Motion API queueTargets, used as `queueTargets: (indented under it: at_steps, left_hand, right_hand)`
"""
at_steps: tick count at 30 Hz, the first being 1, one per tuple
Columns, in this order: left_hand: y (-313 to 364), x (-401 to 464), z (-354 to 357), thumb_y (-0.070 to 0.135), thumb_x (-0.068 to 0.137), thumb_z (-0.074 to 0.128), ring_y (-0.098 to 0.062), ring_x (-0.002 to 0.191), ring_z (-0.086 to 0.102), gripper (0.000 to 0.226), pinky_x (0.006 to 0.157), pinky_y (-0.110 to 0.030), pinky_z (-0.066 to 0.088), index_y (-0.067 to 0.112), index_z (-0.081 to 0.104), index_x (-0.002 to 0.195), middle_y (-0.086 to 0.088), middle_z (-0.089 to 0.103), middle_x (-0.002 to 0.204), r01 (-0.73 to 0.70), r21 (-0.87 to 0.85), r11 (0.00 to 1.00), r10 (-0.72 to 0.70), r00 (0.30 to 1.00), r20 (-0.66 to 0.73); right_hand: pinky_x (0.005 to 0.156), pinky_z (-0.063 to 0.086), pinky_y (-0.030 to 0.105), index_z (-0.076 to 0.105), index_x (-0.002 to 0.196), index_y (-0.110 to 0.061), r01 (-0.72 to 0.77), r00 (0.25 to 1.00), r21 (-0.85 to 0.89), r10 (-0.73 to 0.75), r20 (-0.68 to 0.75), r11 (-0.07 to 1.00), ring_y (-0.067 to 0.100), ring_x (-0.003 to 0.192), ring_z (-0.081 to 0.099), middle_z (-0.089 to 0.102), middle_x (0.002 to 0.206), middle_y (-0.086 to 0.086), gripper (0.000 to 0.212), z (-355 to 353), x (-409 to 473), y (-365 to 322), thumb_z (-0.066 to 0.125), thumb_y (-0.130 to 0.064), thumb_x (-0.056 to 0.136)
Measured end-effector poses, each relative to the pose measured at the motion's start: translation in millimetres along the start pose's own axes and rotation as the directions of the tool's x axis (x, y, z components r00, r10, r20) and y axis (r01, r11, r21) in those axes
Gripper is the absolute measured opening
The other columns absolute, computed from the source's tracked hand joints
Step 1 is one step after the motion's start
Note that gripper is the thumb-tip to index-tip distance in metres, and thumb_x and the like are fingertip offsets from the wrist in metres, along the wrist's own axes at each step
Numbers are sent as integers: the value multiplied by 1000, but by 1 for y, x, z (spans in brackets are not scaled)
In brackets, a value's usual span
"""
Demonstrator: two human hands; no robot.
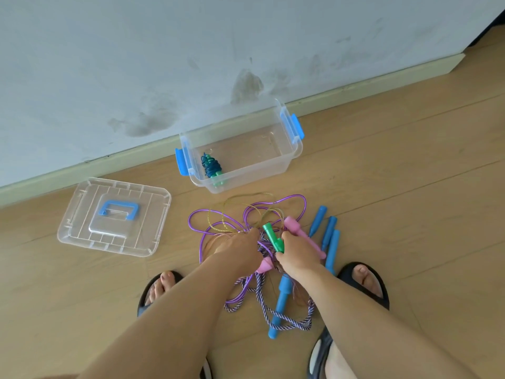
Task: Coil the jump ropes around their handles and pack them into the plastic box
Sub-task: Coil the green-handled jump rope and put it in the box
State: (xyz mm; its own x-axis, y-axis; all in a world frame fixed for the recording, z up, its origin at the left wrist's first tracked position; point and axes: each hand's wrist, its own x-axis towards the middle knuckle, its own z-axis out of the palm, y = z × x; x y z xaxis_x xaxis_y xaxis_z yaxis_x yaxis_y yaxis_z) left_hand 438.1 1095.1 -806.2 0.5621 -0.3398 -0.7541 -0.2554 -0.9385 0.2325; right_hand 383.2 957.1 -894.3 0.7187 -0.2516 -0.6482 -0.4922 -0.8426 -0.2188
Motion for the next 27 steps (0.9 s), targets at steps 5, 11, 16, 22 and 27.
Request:
queueTargets:
  at_steps: [5,11,16,22,27]
  left_hand:
    - [-12,3,3,28,94,47,-34,110,57,41,88,-40,47,18,40,133,-12,59,122,10,-22,1000,-10,1000,-22]
    - [-18,-21,-20,36,90,58,-28,108,58,49,93,-39,48,22,42,134,-4,62,123,-14,-192,981,5,999,-43]
    - [-7,-71,-71,42,79,77,-15,109,59,72,93,-30,47,23,39,138,6,57,121,-118,-499,858,86,992,-88]
    - [12,-132,-134,34,88,69,-5,107,62,41,89,-21,47,31,58,127,13,66,120,-382,-585,715,294,924,-244]
    - [17,-185,-173,25,98,52,-10,76,65,18,79,-25,50,13,62,89,-9,76,83,-460,-474,751,307,879,-366]
  right_hand:
    - [67,42,32,52,114,-16,13,1000,2,-13,5,1000,28,97,65,64,103,4,19,-5,-3,-2,50,-23,96]
    - [68,38,30,53,115,-14,61,998,210,-56,-31,976,31,94,61,59,97,5,22,-66,-19,-11,52,-22,94]
    - [72,57,37,62,88,-11,170,985,592,-157,-73,788,26,78,64,68,87,13,3,-159,-64,-50,64,-12,88]
    - [68,57,33,61,92,-5,291,934,867,-317,-165,404,26,74,65,64,82,12,3,-239,-144,-106,59,-6,93]
    - [67,58,30,61,92,-4,336,921,908,-291,-260,252,24,71,68,65,77,9,6,-280,-193,-122,59,-9,93]
